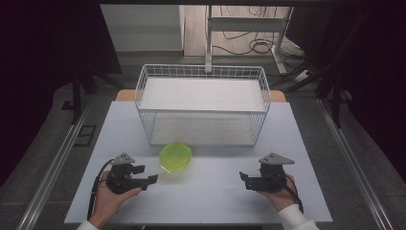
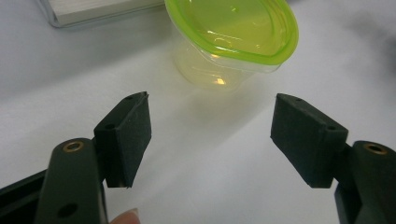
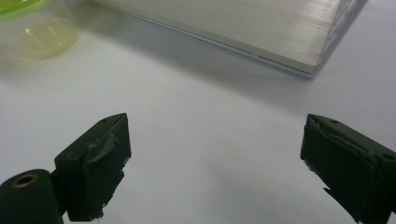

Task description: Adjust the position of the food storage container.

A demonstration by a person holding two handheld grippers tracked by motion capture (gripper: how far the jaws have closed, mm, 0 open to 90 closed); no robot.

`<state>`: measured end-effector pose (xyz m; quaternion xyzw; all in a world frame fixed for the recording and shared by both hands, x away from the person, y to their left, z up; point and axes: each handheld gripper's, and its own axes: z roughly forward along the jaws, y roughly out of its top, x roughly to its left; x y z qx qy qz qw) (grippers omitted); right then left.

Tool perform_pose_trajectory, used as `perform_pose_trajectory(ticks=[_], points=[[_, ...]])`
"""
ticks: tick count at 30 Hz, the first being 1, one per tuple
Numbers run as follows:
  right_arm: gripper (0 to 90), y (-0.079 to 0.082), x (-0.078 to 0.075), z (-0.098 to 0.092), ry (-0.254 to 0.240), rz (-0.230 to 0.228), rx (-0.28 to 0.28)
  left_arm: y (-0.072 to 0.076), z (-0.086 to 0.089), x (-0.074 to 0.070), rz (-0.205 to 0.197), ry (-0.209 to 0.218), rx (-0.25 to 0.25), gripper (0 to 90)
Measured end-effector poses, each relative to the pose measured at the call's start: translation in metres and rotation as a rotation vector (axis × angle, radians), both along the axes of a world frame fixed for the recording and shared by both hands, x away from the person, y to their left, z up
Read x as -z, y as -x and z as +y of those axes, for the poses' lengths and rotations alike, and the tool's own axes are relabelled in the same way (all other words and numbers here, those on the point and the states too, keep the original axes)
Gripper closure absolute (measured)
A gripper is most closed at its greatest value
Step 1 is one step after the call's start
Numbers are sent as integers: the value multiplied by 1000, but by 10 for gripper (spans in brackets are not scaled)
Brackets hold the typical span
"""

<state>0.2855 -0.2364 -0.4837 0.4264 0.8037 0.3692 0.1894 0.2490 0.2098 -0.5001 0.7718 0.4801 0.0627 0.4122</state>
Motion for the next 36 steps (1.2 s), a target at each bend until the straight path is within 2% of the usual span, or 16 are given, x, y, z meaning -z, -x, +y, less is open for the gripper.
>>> perform_pose_trajectory(ticks=[3, 24, 32, 36], points=[[87, 1, 0, 2, -3, 2, -11, -1, 0, 1, 2, -1, 1, 289], [91, 4, -1, -5, -22, 10, 4, -3, -1, -3, -8, 8, -11, 290], [102, 6, -2, -4, -36, 22, -9, -9, 4, -13, -5, 19, -35, 325], [120, 6, -5, -8, -51, 23, -12, -14, 1, -21, -19, 23, -40, 349]])
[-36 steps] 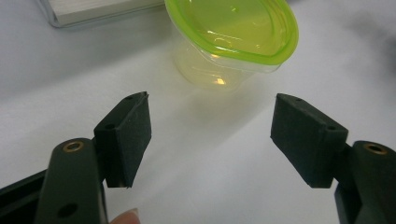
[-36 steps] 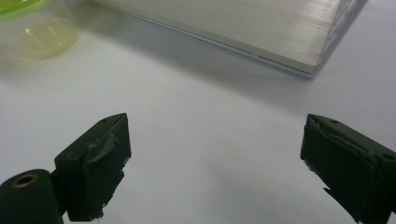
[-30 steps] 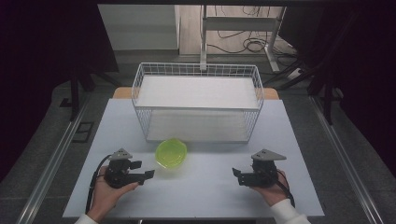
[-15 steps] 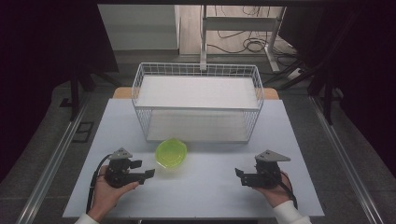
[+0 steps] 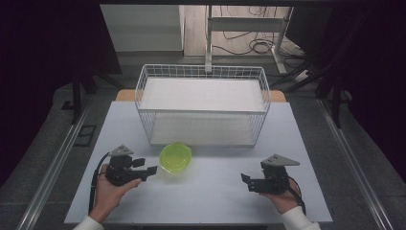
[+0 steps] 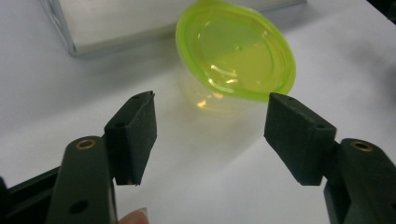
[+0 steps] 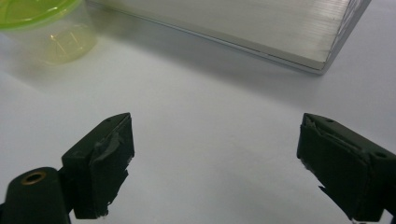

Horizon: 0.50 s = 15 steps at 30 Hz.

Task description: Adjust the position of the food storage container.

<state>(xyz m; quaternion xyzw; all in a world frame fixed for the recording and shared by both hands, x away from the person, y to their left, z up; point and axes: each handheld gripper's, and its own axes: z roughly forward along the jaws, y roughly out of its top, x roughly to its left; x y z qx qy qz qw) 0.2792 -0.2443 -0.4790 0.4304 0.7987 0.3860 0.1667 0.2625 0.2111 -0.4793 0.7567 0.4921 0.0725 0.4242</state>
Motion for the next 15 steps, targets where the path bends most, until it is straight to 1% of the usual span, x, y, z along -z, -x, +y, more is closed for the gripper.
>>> perform_pose_trajectory(ticks=[5, 8, 15], points=[[136, 0, -1, -5, -16, 8, 1, -8, -3, -13, -18, 15, -1, 363], [139, 0, -1, -7, -19, 10, 4, -17, -7, -19, -15, 31, 3, 368], [145, 0, 0, -7, -12, 14, 7, -34, -16, -27, -2, 26, 20, 380]])
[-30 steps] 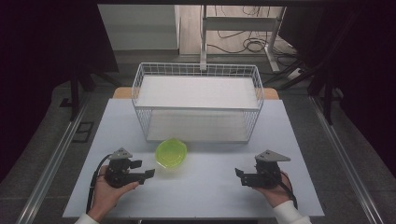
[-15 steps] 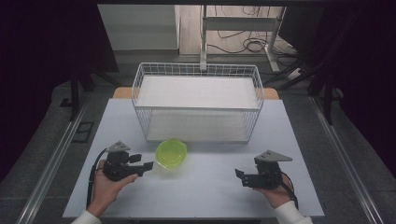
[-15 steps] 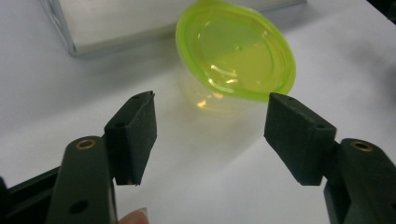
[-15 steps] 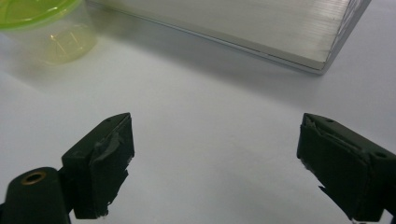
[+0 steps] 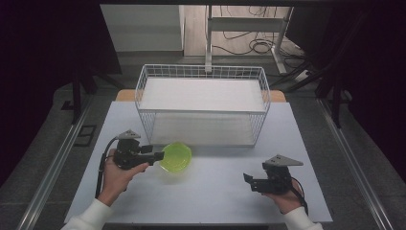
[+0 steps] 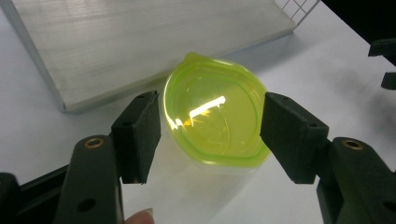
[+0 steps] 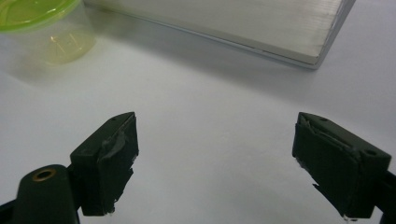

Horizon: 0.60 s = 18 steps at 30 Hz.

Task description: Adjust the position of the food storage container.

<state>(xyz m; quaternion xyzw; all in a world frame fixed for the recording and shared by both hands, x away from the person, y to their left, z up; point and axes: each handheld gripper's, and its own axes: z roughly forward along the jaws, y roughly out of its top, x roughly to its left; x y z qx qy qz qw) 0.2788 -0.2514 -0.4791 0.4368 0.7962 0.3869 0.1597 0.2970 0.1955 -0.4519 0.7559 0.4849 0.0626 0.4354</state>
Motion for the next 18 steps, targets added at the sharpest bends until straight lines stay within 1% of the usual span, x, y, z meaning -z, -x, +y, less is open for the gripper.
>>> perform_pose_trajectory(ticks=[2, 4, 5, 6, 9, 12, 15, 18], points=[[145, 0, 1, 1, 3, 0, -3, -4, -1, -3, 2, 5, 5, 384], [145, 0, 2, 2, 7, 3, -5, -8, -2, -6, 2, 2, 9, 391], [145, 0, 2, 2, 8, 4, -6, -12, -2, -8, -2, -9, 10, 394], [145, -1, 2, 3, 9, 5, -7, -15, -3, -9, -1, -14, 10, 407], [145, -1, 3, 4, 12, 8, -7, -24, -3, -10, 1, -8, 1, 447], [145, -1, 3, 5, 18, 10, -8, -32, -4, -9, 5, -26, -7, 496], [146, -1, 4, 4, 18, 14, -2, -41, -3, -5, 21, -44, -17, 533], [146, -2, 6, 3, 23, 19, 3, -47, -5, -1, 31, -72, -9, 575]])
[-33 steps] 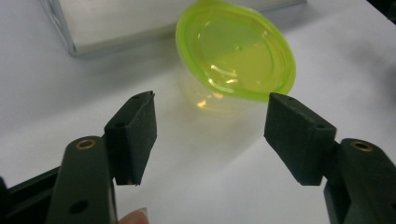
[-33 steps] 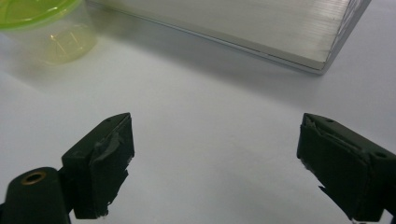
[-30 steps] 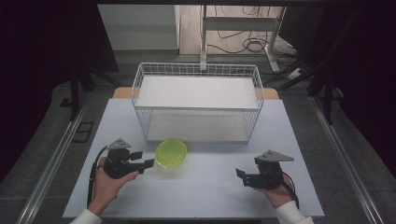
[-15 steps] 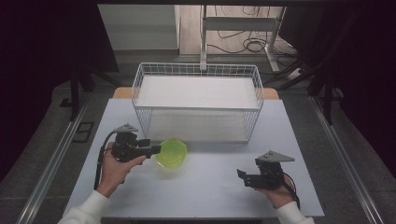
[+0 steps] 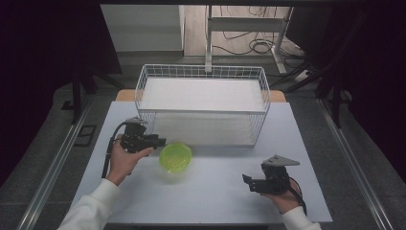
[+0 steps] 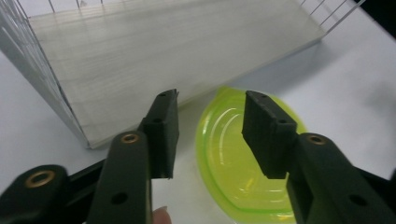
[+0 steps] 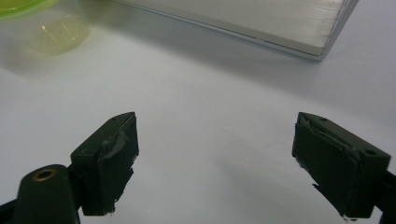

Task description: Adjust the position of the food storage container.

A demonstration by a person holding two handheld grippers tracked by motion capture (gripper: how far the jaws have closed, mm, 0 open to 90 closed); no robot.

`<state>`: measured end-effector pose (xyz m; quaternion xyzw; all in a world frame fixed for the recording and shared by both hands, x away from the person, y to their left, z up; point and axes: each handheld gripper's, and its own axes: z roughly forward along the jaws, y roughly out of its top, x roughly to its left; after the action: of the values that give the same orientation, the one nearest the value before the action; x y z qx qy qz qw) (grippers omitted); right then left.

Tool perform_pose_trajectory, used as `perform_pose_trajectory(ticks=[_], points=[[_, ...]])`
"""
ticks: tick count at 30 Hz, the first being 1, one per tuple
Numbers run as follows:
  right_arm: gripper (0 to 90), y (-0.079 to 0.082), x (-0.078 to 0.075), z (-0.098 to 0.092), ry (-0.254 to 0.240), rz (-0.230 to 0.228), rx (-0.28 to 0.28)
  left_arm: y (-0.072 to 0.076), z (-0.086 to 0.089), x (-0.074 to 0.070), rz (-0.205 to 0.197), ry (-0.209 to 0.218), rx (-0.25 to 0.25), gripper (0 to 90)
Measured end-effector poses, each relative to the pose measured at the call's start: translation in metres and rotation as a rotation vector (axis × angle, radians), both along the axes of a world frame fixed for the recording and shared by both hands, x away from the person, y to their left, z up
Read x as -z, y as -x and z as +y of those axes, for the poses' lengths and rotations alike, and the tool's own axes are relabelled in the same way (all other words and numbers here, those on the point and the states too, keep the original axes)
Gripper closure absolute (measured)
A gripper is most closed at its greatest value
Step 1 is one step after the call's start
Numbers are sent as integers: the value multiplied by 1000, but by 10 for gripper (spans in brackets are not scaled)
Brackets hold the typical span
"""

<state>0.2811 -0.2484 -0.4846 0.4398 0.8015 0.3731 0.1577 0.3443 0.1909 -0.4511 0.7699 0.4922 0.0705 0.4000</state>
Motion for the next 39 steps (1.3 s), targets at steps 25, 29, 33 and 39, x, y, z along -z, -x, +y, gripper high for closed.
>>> perform_pose_trajectory(ticks=[25, 29, 33, 39], points=[[155, -1, 5, -1, 40, 16, -5, -24, -11, 34, 105, -139, 58, 900], [155, -1, 5, 0, 49, 19, -5, -24, -14, 36, 119, -146, 67, 900], [156, 0, 5, 1, 55, 12, -7, -22, -17, 35, 120, -152, 74, 900], [156, 0, 5, 1, 58, 12, -11, -20, -22, 35, 117, -142, 87, 900]])
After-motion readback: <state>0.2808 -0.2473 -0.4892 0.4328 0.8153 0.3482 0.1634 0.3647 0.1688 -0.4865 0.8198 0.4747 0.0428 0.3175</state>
